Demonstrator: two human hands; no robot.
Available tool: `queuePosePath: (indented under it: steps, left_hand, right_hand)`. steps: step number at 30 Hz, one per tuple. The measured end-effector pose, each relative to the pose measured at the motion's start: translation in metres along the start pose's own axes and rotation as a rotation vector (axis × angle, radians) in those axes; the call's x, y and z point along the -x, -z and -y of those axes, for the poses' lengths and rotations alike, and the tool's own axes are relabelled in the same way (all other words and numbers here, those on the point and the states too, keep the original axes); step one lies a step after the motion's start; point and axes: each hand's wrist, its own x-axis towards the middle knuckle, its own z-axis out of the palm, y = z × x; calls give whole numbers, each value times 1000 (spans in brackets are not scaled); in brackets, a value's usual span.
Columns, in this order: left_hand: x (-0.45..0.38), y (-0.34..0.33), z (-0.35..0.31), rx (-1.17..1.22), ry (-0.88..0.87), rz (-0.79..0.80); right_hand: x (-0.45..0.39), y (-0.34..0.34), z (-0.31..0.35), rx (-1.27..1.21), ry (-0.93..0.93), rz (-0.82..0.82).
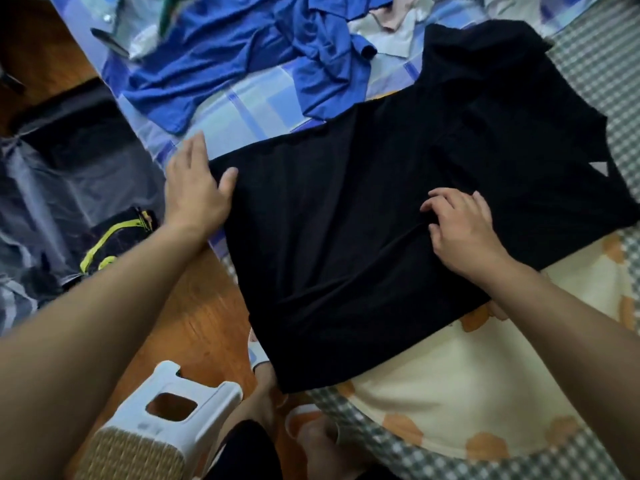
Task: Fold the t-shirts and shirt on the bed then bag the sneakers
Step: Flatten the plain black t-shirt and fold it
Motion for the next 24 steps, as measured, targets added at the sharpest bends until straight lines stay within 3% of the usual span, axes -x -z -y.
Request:
queuePosePath:
  steps: [4, 11, 15, 16, 19, 24]
  left_hand:
    - [-58, 12, 2, -200, -75, 127]
    - [-41, 32, 39, -124, -8, 32]
    - [-20, 25, 26, -41, -160, -152]
    - [-3, 20, 18, -10, -263, -117]
    - [76, -4, -6, 57, -491, 187]
    - [142, -34, -4, 88, -473, 356]
  right_hand:
    - [2, 6, 12, 28, -58, 40]
    - [2, 10, 28, 79, -134, 88]
    - [-4, 14, 35, 106, -144, 125]
    - [-5, 16, 34, 113, -132, 147]
    - [-8, 28, 25, 150, -49, 198]
    - [-15, 42, 6, 293, 104, 224]
